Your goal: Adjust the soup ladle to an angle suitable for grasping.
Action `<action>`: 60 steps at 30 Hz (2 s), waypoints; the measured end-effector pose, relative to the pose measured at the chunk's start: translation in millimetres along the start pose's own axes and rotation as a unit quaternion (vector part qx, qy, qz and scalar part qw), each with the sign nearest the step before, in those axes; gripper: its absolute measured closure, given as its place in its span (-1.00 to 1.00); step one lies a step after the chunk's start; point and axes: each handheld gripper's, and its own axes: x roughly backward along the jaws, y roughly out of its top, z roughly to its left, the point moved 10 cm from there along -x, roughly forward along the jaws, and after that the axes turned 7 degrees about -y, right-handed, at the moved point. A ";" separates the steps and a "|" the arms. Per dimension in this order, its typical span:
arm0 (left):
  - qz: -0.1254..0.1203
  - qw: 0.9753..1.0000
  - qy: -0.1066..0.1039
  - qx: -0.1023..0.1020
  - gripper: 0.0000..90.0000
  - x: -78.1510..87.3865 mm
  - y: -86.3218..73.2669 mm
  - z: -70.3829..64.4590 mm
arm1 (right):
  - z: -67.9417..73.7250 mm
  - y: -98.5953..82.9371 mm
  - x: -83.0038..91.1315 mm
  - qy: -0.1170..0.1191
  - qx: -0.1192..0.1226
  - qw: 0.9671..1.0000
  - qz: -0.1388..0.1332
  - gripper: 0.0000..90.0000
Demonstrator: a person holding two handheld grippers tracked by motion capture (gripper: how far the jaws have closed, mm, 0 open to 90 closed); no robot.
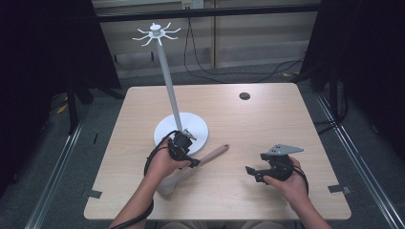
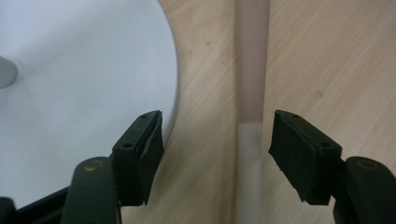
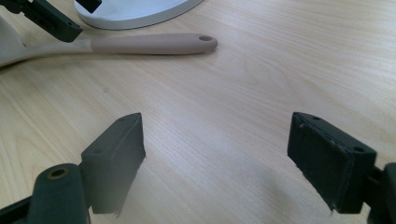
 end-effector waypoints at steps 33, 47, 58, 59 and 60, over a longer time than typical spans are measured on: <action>0.113 0.992 -0.002 -0.047 0.72 -21.0 4.3 -21.8 | -2.9 0.2 3.0 -0.006 0.007 1.000 -0.002 -0.58; -0.028 0.999 -0.003 -0.025 0.73 38.7 19.9 -13.2 | -2.3 -0.4 1.1 -0.001 0.002 1.000 -0.004 -0.59; -0.106 0.994 -0.013 -0.013 0.73 60.0 18.2 -11.1 | -1.0 -2.7 -1.3 0.000 -0.002 1.000 0.000 -0.60; -0.106 0.994 -0.013 -0.019 0.73 62.3 17.2 -10.3 | 0.1 -2.5 -1.8 0.003 0.000 1.000 -0.002 -0.62; -0.122 0.992 -0.010 -0.013 0.73 64.8 18.5 -10.8 | 0.7 -1.9 -1.5 0.003 0.000 1.000 -0.002 -0.62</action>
